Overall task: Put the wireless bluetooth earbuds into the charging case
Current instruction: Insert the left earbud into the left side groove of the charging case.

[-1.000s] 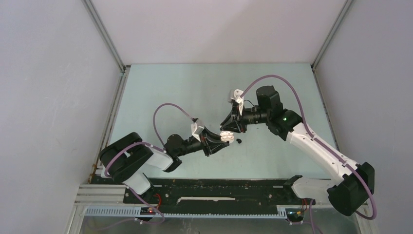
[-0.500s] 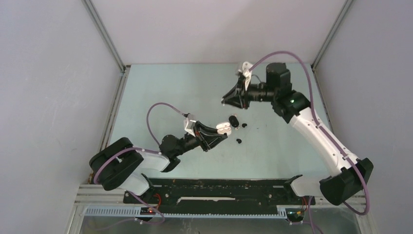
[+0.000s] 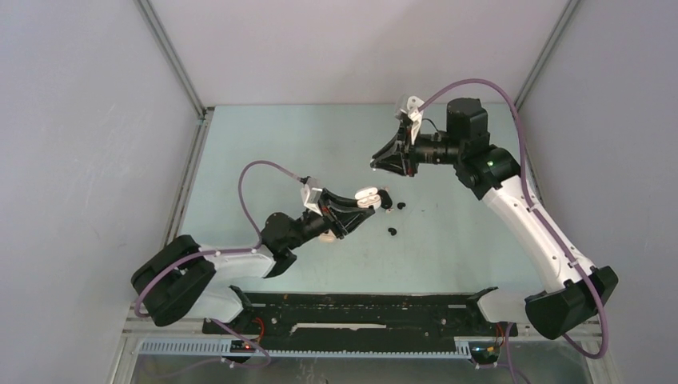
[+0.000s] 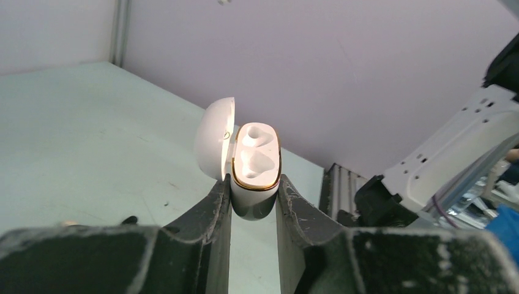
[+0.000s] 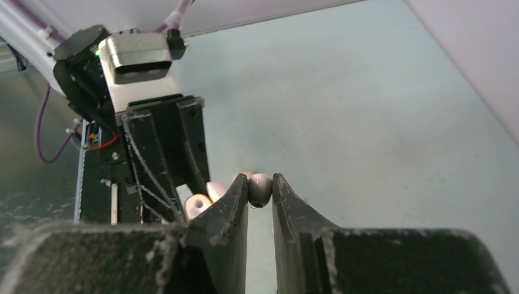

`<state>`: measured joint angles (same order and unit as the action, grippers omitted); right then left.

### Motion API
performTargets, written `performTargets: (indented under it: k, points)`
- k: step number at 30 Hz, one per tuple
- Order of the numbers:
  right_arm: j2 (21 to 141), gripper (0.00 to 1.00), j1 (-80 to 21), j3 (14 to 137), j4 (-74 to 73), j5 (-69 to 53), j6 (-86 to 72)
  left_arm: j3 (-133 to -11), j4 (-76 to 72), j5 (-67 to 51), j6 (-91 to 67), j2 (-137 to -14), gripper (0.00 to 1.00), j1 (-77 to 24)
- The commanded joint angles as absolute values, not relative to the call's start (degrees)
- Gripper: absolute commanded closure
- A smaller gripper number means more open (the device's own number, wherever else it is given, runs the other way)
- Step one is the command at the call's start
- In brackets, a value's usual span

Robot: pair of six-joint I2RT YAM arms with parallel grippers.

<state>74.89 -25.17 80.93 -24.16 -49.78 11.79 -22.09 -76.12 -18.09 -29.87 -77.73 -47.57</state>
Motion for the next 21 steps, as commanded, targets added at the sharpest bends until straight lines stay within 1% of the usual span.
performTargets:
  k: [1, 4, 7, 11, 21]
  points:
    - [72.5, 1.0, -26.7, 79.6, -24.8, -51.7, 14.1, -24.3, -68.5, -16.1, -22.6, -74.3, 1.0, -47.9]
    - [70.0, 1.0, -27.1, 75.3, -19.7, -54.0, 14.3, -24.3, -66.4, -16.1, -20.7, -73.1, 1.0, -47.9]
    - [68.3, 1.0, -26.3, 69.4, -11.0, -55.8, 9.1, -24.0, -65.0, -16.0, -19.8, -71.8, 1.0, -47.9]
    - [67.8, 1.0, -27.2, 67.2, -7.5, -57.1, 9.8, -23.7, -64.1, -16.5, -19.1, -70.9, 1.0, -48.0]
    - [63.6, 1.0, -28.6, 60.7, 2.7, -57.3, 7.4, -24.7, -68.8, -18.4, -23.8, -70.4, 1.0, -48.0]
